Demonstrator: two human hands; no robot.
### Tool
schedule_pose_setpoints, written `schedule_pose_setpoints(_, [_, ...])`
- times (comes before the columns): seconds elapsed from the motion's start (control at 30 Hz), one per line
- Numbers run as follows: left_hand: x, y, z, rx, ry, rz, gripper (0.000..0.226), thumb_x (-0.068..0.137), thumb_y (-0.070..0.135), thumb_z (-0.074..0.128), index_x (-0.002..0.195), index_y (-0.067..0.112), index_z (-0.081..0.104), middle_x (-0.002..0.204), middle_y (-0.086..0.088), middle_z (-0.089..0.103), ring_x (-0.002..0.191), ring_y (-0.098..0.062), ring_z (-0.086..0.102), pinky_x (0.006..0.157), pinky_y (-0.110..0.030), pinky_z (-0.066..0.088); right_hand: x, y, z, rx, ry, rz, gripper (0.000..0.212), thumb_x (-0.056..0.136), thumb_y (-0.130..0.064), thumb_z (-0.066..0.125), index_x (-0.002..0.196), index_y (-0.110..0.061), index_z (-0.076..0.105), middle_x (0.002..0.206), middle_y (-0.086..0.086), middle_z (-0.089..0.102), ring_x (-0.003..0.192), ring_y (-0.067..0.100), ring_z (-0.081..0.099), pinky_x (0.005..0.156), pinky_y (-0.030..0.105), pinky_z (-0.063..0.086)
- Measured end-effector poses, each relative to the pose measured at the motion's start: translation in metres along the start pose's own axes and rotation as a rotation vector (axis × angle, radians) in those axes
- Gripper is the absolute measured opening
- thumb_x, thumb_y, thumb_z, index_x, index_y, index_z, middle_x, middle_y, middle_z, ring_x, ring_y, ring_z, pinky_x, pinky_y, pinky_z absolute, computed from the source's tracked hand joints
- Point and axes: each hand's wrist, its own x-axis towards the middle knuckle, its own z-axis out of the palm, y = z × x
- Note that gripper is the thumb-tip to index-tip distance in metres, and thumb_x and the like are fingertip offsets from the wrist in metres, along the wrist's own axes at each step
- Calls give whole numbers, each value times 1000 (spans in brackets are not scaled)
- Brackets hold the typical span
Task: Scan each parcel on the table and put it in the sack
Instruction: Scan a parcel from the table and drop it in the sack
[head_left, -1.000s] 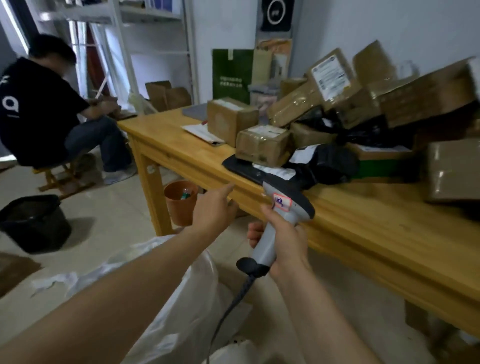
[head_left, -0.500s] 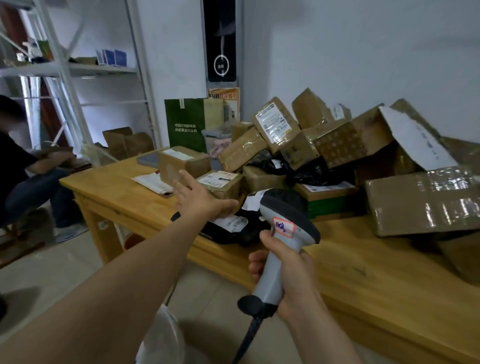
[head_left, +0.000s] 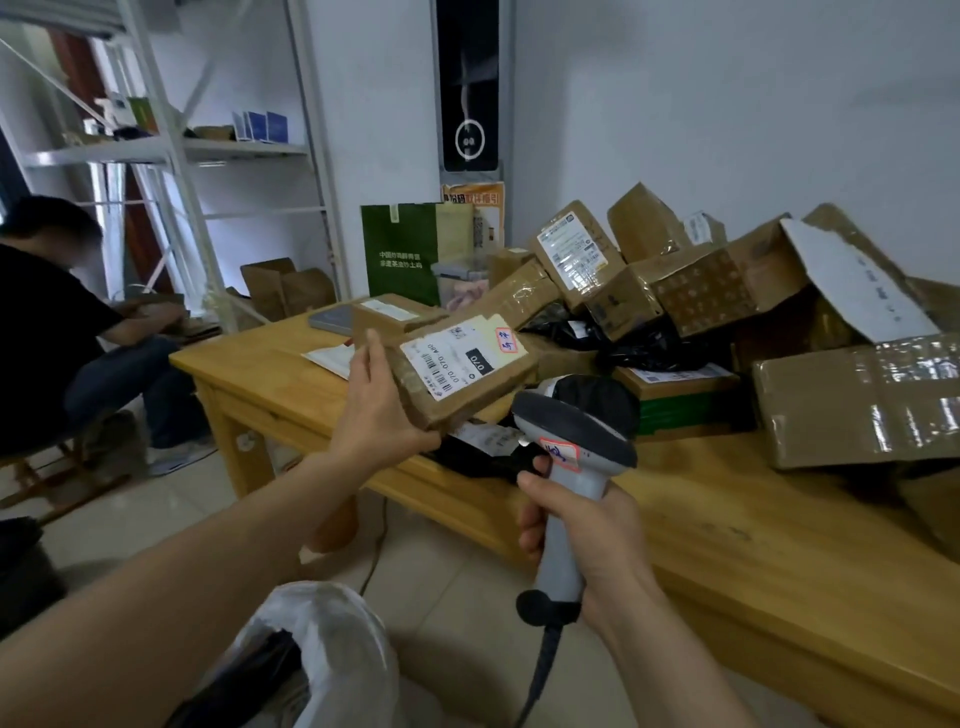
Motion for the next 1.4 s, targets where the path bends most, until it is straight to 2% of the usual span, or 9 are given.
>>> schedule_pose_setpoints(0.17, [-13,-13,-92,294,-137,243,146,60,29,89,147,14,-27,160,-4,-10,148,-25,2,118,-44,22,-28,1,22,-223,-126,-40,15,79,-1,71,70,-6,61,47,6,57,38,15,49,42,25,43])
schedule_pose_setpoints(0.27, [-17,-18,-149,494,-213,345,146,58,37,89,149,13,-23,158,-5,-4,145,-29,15,115,-44,31,-43,9,44,-323,-181,-108,15,78,-1,71,73,-6,58,45,2,56,38,15,50,46,29,46])
schedule_pose_setpoints(0.4, [-32,-24,-198,693,-339,389,143,58,48,84,151,13,-19,157,-7,1,142,-31,24,113,-45,35,-62,18,70,-442,-247,-243,12,78,-9,72,77,-13,61,51,-1,60,45,9,55,47,25,48])
schedule_pose_setpoints(0.6, [-55,-48,-228,871,-456,313,140,57,41,89,152,14,-12,157,-5,6,141,-29,26,113,-42,33,-82,36,92,-640,-354,-410,18,76,-19,75,72,-29,60,59,-9,60,61,11,59,61,32,51])
schedule_pose_setpoints(0.73, [-64,-65,-232,908,-492,264,146,54,39,91,152,21,-15,157,0,4,143,-28,24,112,-44,35,-91,44,99,-766,-406,-475,24,75,-23,72,66,-31,51,59,-11,57,63,10,57,60,25,42])
schedule_pose_setpoints(0.83, [-69,-71,-232,928,-503,251,145,55,37,91,152,24,-16,156,2,6,141,-29,25,111,-47,37,-98,44,106,-774,-456,-501,28,73,-23,75,77,-39,52,76,-21,59,78,3,57,71,25,47])
schedule_pose_setpoints(1.0, [-73,-75,-233,914,-508,219,144,56,29,92,152,22,-15,155,0,9,140,-29,26,112,-46,35,-100,46,111,-821,-441,-498,20,77,-22,74,95,-21,63,94,2,70,92,16,63,81,39,53])
schedule_pose_setpoints(1.13, [-75,-78,-231,916,-516,208,142,58,29,91,152,20,-15,155,-3,9,142,-28,24,112,-43,34,-99,51,113,-825,-448,-536,27,78,-22,73,103,-15,65,98,3,71,95,18,64,82,41,54])
schedule_pose_setpoints(1.4, [-80,-73,-226,925,-555,159,136,63,26,89,152,18,-14,157,-5,6,145,-30,17,115,-45,29,-90,59,114,-825,-459,-518,12,78,-25,72,83,-22,61,71,-7,64,75,12,64,67,30,51])
